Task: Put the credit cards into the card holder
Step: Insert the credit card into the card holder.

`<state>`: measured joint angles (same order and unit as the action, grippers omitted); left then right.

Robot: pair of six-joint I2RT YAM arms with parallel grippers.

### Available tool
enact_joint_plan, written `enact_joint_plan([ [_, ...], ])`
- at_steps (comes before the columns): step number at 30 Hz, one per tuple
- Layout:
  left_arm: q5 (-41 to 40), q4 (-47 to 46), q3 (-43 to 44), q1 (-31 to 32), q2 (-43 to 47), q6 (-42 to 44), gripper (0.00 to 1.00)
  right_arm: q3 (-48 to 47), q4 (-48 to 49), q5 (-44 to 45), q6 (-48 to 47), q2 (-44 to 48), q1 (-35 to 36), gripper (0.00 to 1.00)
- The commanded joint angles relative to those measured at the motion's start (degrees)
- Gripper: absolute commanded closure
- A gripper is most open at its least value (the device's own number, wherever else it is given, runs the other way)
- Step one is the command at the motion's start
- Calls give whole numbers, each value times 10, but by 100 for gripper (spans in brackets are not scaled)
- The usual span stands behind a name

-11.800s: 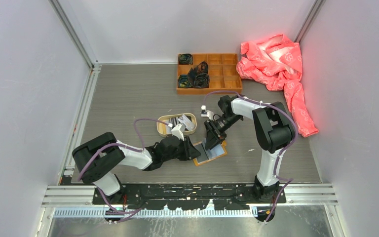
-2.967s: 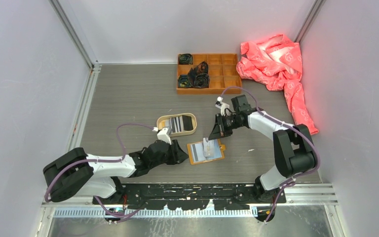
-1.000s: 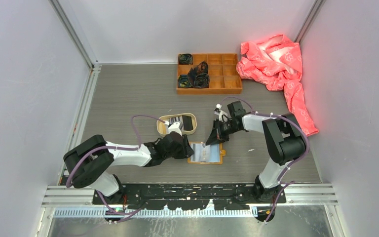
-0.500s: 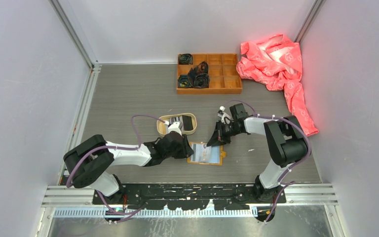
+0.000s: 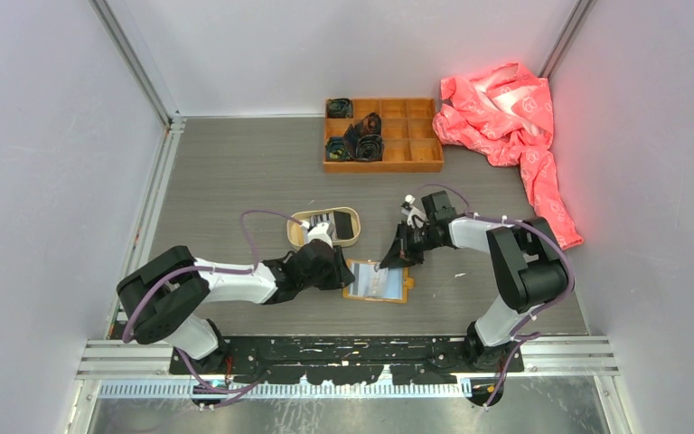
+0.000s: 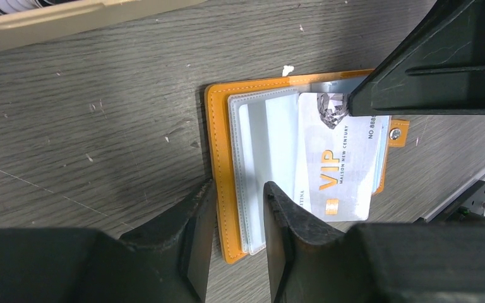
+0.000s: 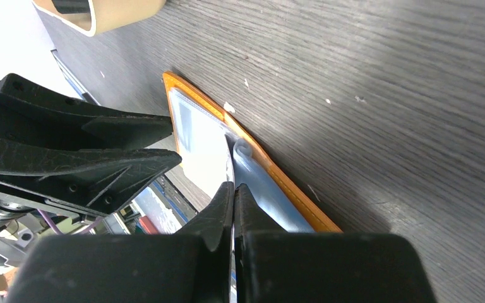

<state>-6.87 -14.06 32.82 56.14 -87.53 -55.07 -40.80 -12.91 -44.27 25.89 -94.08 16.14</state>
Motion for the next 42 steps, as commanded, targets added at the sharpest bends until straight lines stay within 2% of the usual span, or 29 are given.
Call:
enact_joint_plan([
  [1,12,4,-2,-2,-25,10,65,-7,37,15,6,-11,11,99],
  [13,18,0,-1,-2,-25,8,64,-15,76,0,16,-46,26,98],
  [20,-29,89,5,-1,76,41,56,-23,67,-2,10,-52,26,95],
  [25,-54,138,63,42,104,66,56,-28,59,-1,8,-59,27,94],
  [29,-63,145,109,91,73,76,57,-29,57,0,6,-59,27,93],
  [33,-54,115,166,131,8,90,64,-30,53,0,3,-62,27,93],
  [38,-43,115,229,138,-89,100,68,-32,50,4,1,-61,27,93],
  [42,-78,146,273,139,-138,119,69,-32,47,7,-1,-61,26,93],
])
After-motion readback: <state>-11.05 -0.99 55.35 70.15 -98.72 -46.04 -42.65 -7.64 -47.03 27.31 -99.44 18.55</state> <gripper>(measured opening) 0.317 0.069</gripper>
